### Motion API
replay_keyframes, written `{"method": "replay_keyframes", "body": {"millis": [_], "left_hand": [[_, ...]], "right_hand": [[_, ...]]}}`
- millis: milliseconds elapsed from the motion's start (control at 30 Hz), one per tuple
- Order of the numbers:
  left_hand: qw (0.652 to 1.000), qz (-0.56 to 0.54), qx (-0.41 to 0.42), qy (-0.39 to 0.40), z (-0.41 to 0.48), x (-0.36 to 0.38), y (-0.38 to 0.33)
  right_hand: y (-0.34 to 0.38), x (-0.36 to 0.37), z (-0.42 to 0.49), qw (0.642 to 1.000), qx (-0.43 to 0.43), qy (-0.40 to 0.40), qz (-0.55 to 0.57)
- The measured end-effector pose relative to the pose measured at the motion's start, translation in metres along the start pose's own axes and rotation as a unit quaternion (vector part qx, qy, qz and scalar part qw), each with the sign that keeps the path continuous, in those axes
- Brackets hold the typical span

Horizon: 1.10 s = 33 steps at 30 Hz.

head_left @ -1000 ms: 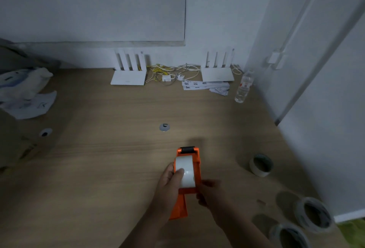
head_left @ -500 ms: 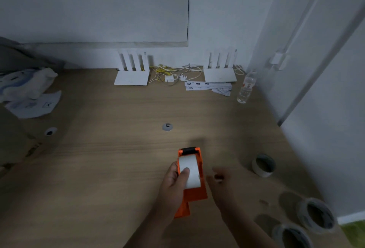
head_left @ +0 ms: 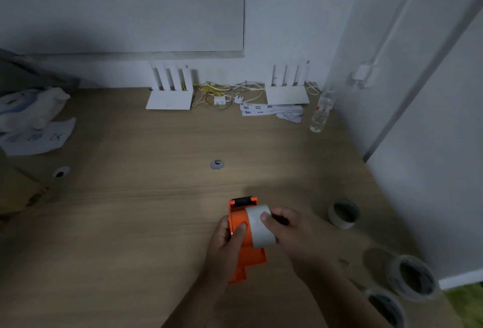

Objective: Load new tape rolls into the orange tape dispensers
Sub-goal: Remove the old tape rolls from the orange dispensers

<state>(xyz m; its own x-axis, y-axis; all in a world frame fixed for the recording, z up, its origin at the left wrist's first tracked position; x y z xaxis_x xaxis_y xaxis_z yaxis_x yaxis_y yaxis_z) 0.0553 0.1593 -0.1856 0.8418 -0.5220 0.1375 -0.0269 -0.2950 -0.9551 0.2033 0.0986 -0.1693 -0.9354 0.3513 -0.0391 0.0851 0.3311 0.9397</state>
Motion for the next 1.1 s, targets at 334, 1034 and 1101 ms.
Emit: {"method": "replay_keyframes", "body": {"millis": [334,1034,1101], "left_hand": [[0.999,0.030,-0.015,-0.003,0.011,0.018,0.014],[0.999,-0.003,-0.040,-0.036,0.030,0.046,0.034],[0.999,-0.003,-0.040,-0.037,0.030,0.046,0.034]], "right_hand": [[-0.024,-0.180,0.000,0.925,0.021,-0.175,-0.337],[-0.109,-0.295,0.074,0.748,0.184,0.021,-0.637],[-0.117,-0.299,0.077,0.747,0.185,0.012,-0.639]]}}
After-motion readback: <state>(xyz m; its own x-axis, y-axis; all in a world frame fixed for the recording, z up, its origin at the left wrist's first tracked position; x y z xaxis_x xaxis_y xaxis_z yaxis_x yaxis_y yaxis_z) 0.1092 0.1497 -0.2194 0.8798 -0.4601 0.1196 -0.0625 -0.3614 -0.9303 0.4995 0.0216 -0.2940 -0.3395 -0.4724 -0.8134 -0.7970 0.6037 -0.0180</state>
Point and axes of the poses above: each hand's wrist, its own z-axis towards the middle knuckle, its own x-axis out of the palm, y = z × x, the point moved 9 cm from there along z, towards the middle knuckle, and after that the axes turned 12 degrees about y, right-handed, at the moved point
